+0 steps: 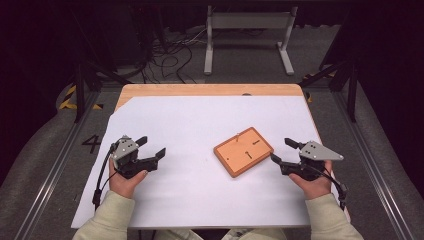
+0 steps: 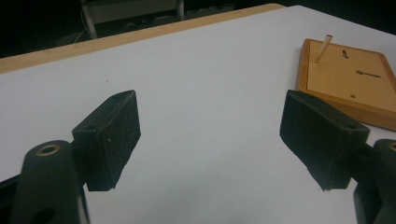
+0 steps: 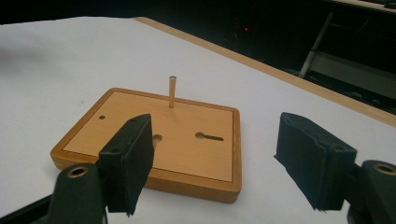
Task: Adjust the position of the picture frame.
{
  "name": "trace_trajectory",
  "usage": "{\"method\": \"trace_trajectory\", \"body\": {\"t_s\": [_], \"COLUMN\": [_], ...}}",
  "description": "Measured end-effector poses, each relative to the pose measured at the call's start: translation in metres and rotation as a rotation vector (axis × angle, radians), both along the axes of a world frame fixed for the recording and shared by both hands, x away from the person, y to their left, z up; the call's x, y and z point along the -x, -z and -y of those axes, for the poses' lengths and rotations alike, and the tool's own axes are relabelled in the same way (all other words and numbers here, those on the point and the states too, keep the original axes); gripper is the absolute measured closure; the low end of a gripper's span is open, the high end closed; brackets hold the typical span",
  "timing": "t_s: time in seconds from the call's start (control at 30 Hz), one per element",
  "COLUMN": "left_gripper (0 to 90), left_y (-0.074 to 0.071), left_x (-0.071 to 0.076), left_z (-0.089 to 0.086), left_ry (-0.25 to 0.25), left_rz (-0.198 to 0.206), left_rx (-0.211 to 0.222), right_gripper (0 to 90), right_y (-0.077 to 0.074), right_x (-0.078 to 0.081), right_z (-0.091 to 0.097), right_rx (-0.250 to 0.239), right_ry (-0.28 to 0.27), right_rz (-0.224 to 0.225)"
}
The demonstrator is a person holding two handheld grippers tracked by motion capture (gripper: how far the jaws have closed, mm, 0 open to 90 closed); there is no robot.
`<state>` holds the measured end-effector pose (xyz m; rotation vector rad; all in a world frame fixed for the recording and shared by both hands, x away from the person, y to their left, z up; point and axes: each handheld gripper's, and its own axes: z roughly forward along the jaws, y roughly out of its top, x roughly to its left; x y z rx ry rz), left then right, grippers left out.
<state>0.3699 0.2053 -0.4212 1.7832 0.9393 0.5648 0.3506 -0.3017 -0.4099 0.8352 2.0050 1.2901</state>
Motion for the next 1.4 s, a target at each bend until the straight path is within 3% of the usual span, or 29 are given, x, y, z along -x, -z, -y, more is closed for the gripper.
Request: {"method": "trace_trajectory", "body": {"t_s": [0.27, 1.17, 1.23, 1.27, 1.4], "left_gripper": [20.7, 20.6, 20.5, 20.5, 20.5], "left_y": [0.001, 0.002, 0.002, 0.002, 0.002], "left_x": [0.0, 0.001, 0.001, 0.001, 0.001], "left_z": [0.001, 0.002, 0.001, 0.001, 0.001], "left_ry": [-0.007, -0.011, -0.011, -0.013, -0.016], "left_rz": [-0.008, -0.012, -0.013, -0.016, -0.015], "left_rx": [-0.018, -0.019, -0.018, -0.016, -0.019], "right_gripper": [27.8, 29.5, 31.8, 34.6, 40.1], "right_y": [0.0, 0.001, 0.001, -0.001, -0.007], "right_x": [-0.001, -0.006, -0.007, -0.01, -0.02], "right_z": [0.002, 0.003, 0.003, 0.004, 0.002], "right_rx": [-0.002, 0.009, -0.003, -0.016, 0.023], "right_ry": [0.009, 0.04, 0.039, 0.034, 0.044], "right_rz": [0.004, -0.005, -0.01, -0.038, -0.095]}}
